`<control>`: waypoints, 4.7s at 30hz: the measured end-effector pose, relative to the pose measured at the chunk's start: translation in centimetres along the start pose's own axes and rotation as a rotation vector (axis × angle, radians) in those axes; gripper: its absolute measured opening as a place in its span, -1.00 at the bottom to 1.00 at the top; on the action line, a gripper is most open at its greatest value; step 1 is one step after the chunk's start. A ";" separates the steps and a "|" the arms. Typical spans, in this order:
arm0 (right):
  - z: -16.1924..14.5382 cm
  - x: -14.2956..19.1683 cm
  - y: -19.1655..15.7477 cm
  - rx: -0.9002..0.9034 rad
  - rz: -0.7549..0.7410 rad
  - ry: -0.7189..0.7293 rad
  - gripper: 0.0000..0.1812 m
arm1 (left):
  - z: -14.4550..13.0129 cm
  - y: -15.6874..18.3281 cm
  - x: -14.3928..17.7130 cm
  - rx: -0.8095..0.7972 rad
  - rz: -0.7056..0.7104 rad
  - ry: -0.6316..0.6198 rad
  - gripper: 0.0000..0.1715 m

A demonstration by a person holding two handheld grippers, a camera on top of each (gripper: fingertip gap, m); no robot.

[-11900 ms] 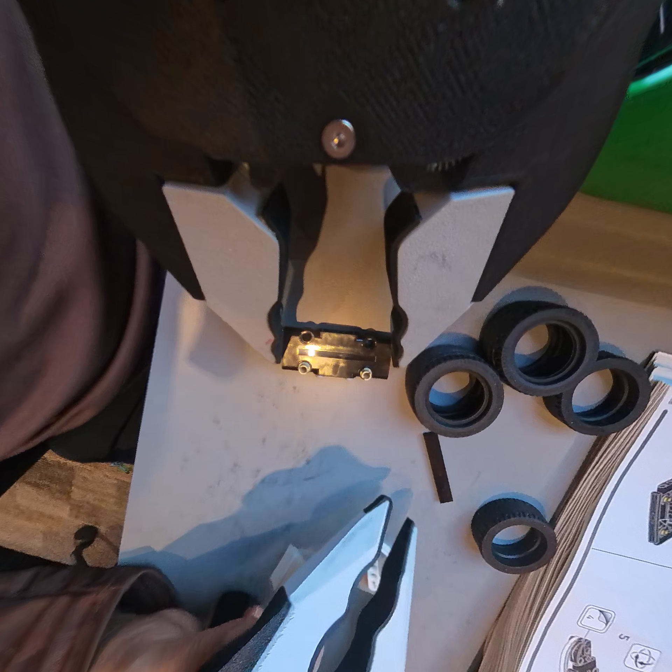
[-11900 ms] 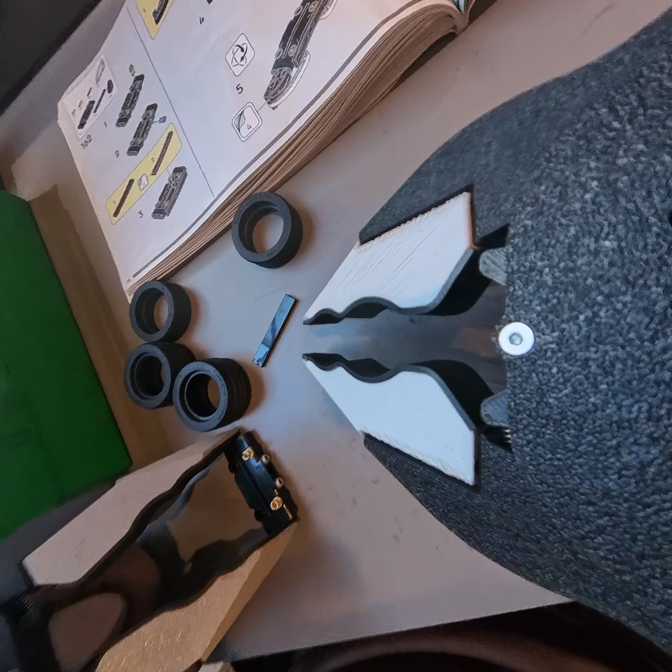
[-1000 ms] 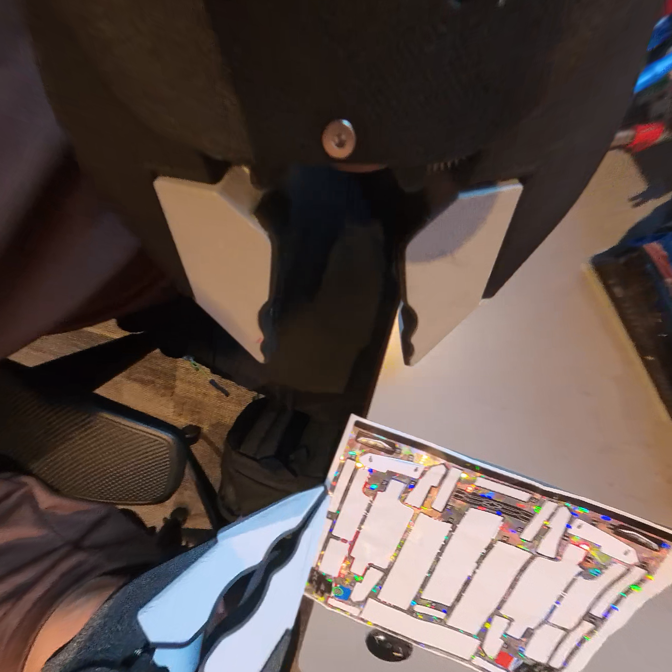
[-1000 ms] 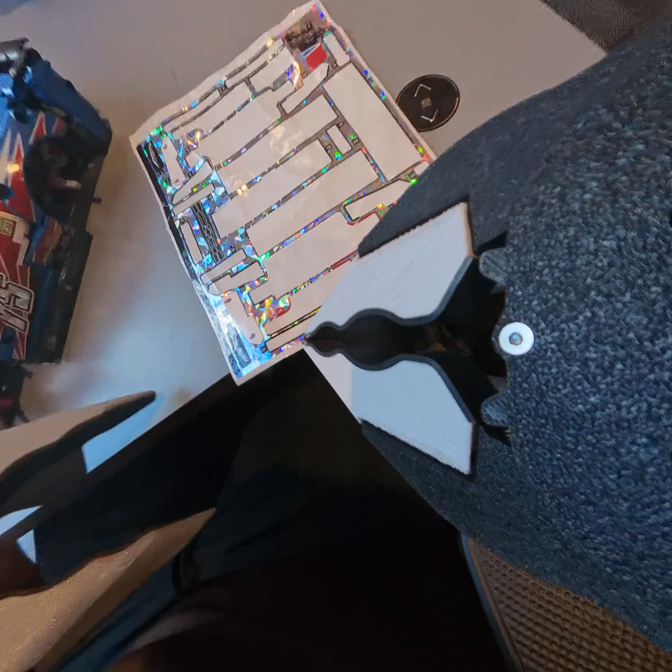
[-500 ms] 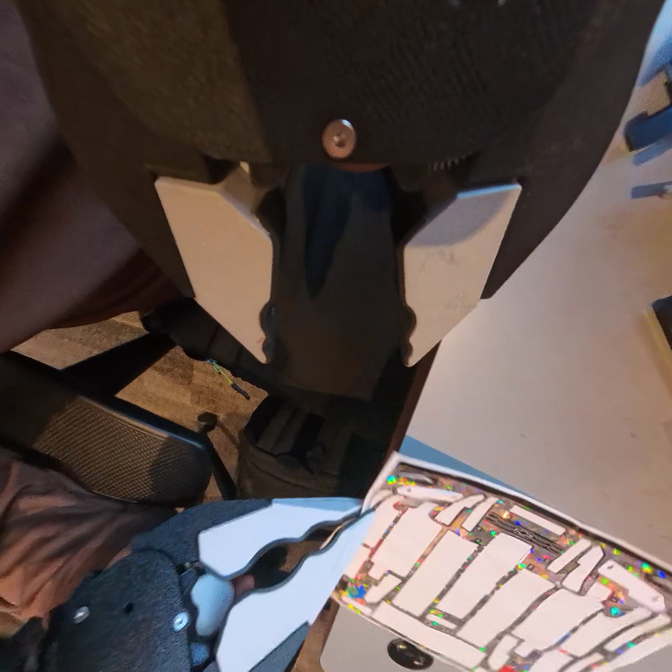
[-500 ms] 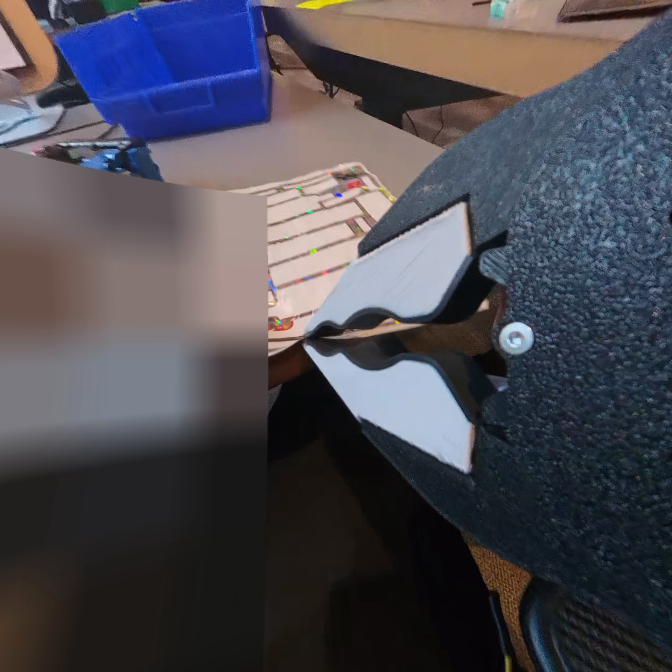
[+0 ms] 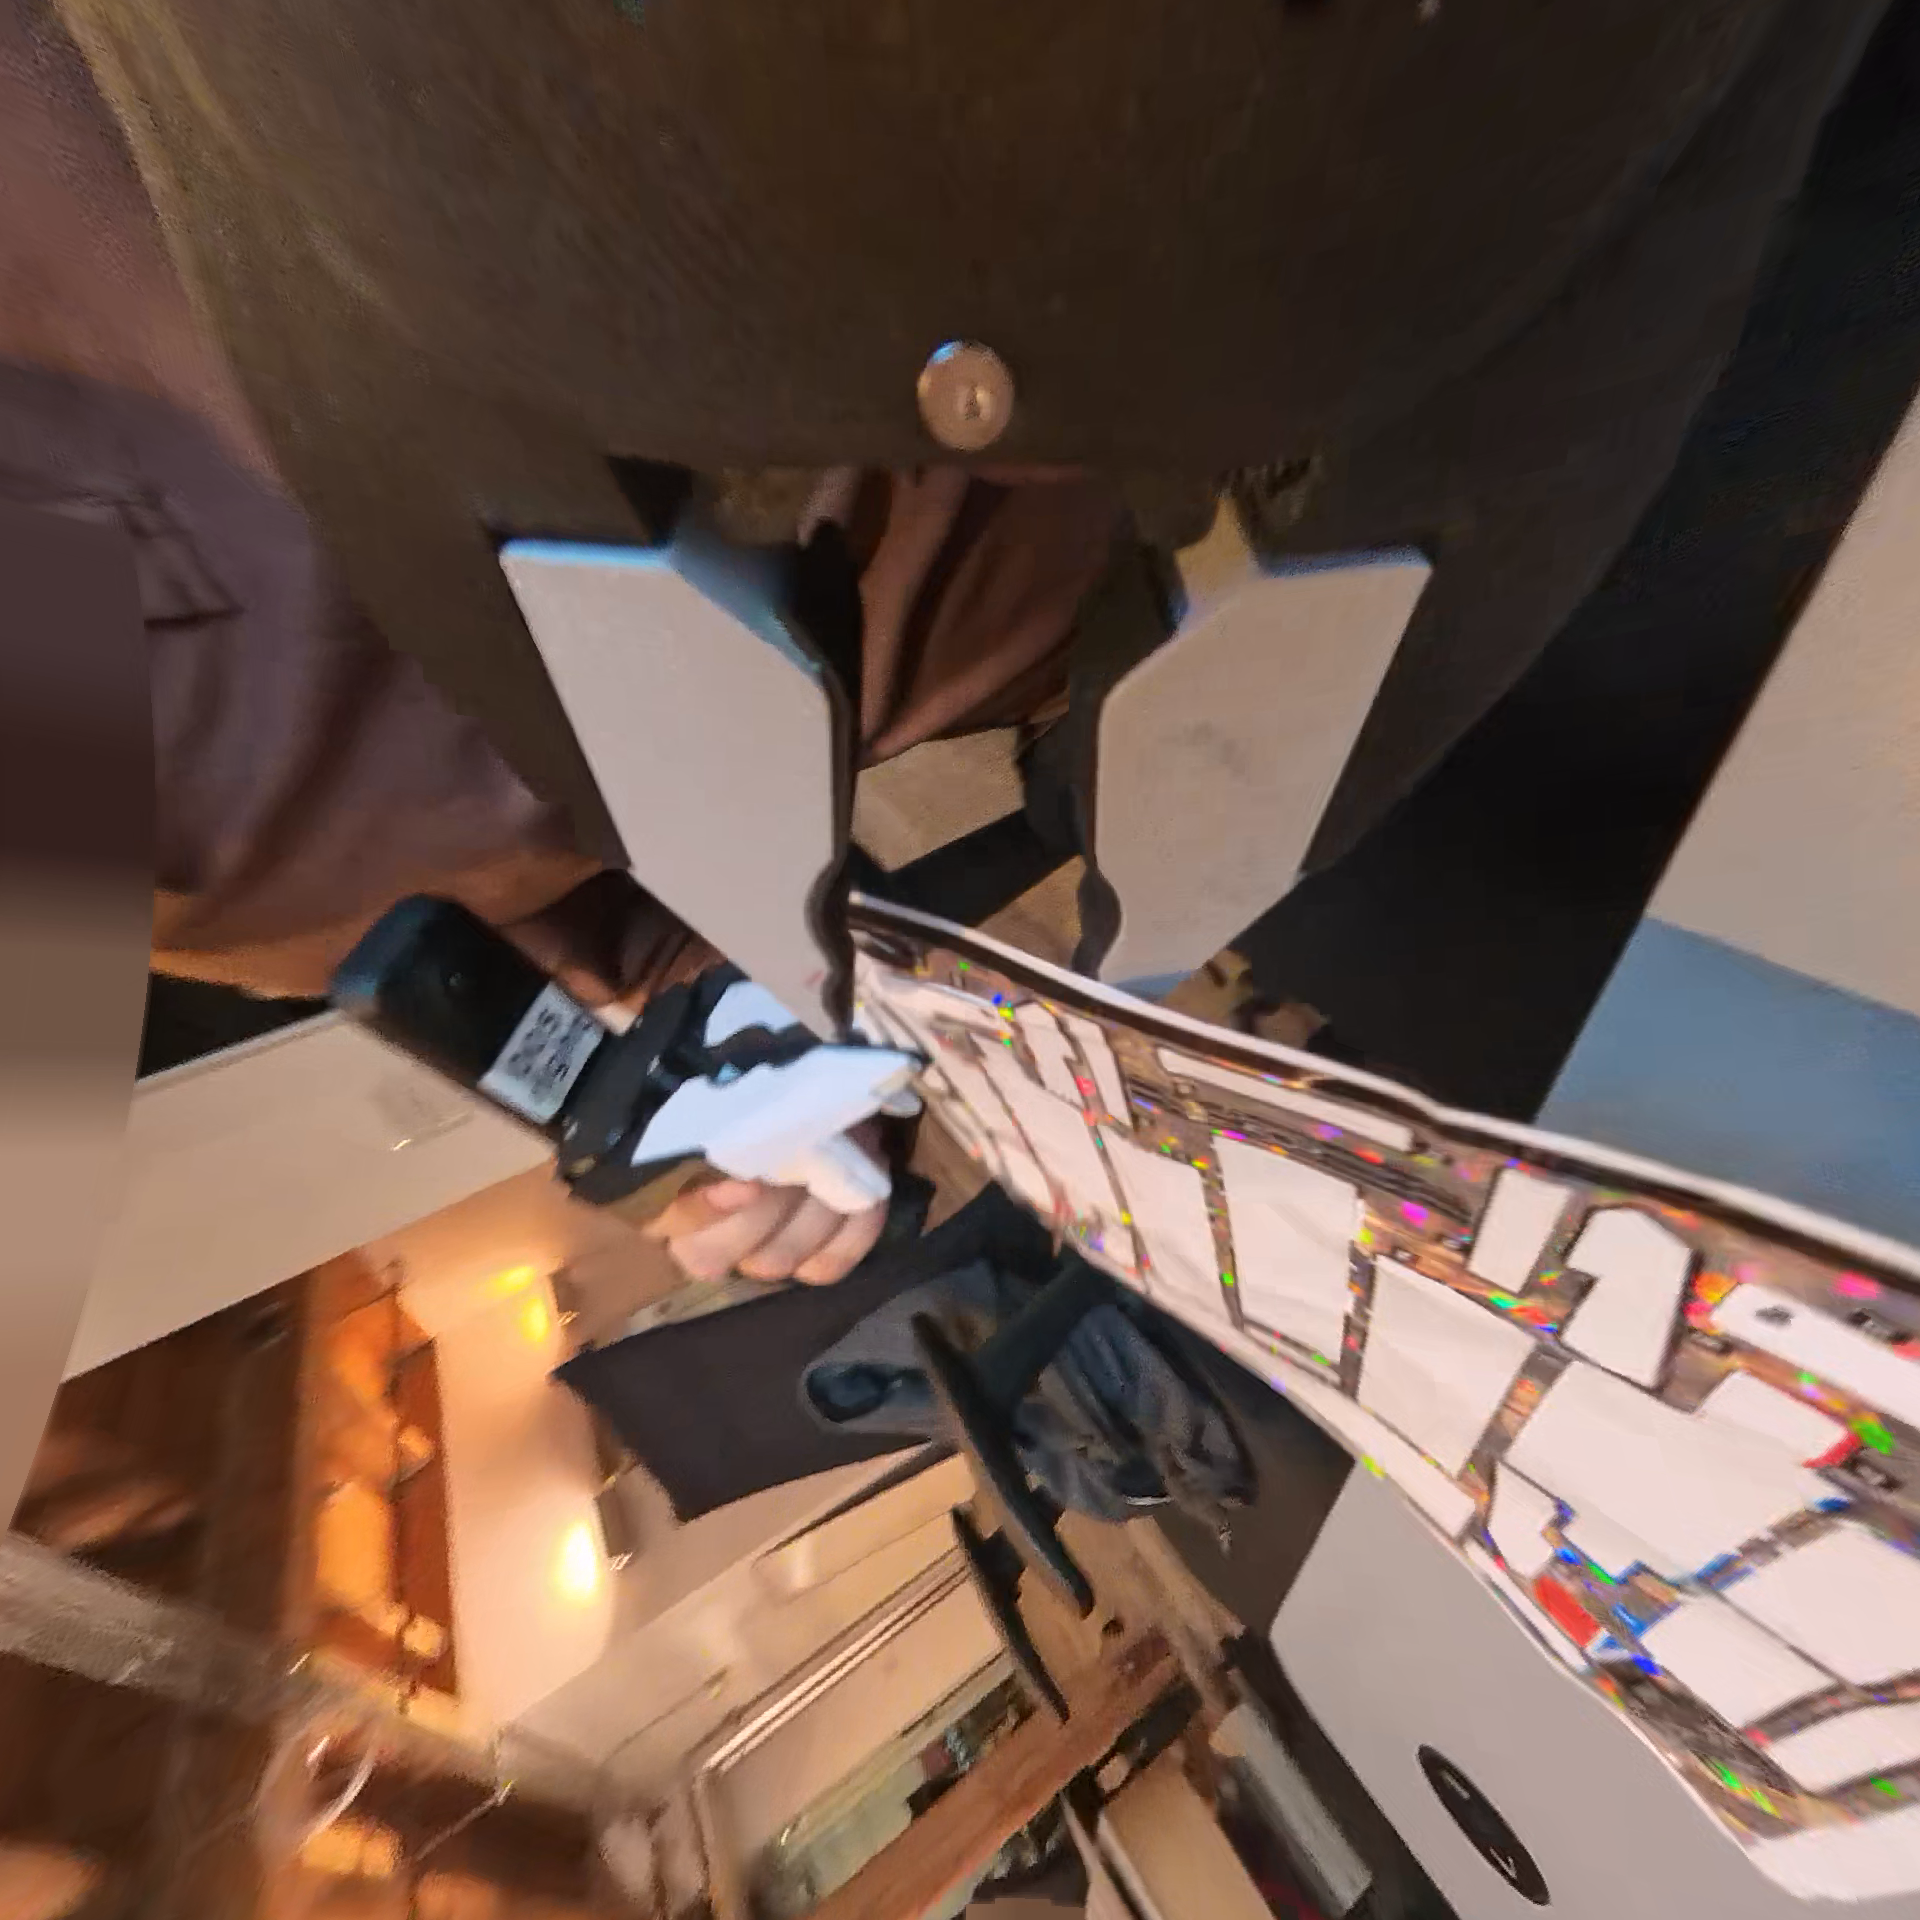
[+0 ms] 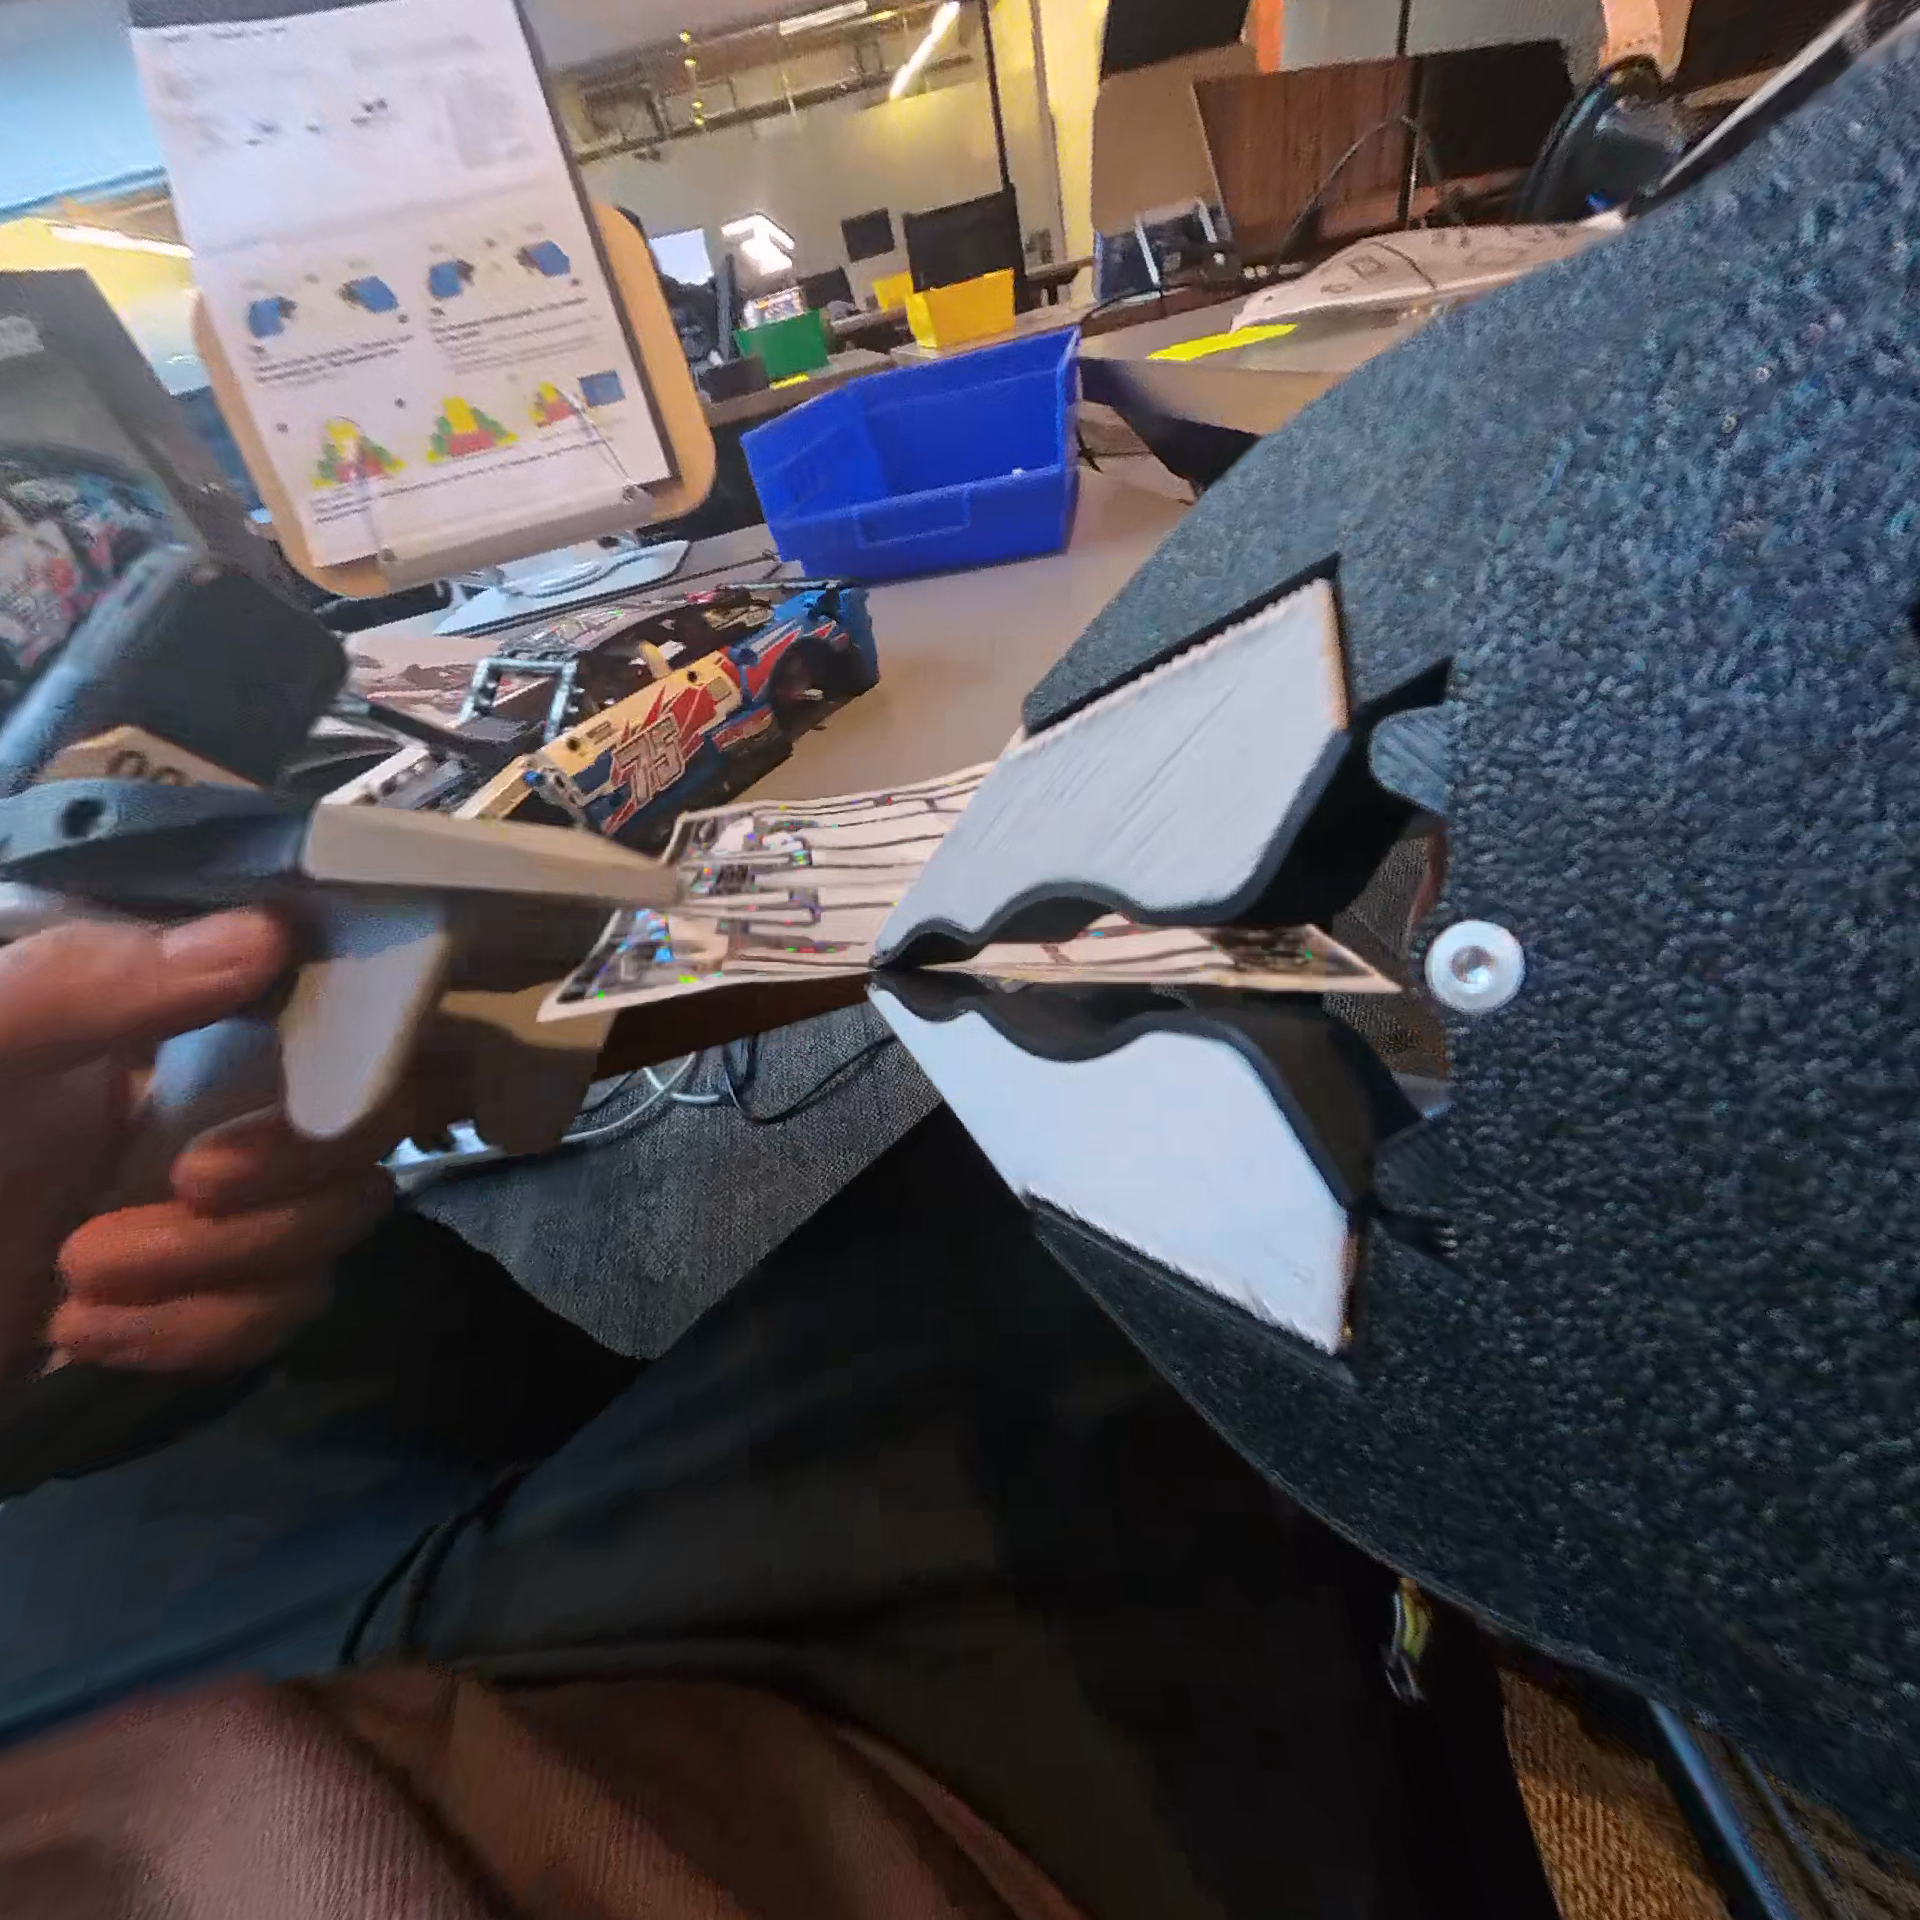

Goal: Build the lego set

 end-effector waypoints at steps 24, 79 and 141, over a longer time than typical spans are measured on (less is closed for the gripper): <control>3.4 -5.3 1.8 -0.436 0.534 0.387 -0.54 | -4.4 1.6 2.8 -0.734 0.379 -0.227 -1.00; 4.6 -3.9 2.0 -0.309 0.351 0.351 -0.94 | -3.6 3.3 2.9 -0.638 0.401 -0.035 -0.91; 5.7 -1.6 0.5 -0.262 0.491 0.460 -0.87 | -5.8 4.3 1.7 -0.808 0.377 -0.287 -1.00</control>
Point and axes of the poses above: each gripper's, where its closed fingertips meet, x back along the fingers, z out of its top, y = z × x across the jaws, the point moved 4 cm from there along x, back along the fingers, and after that the axes turned 14 degrees about x, right-handed, at the moved point
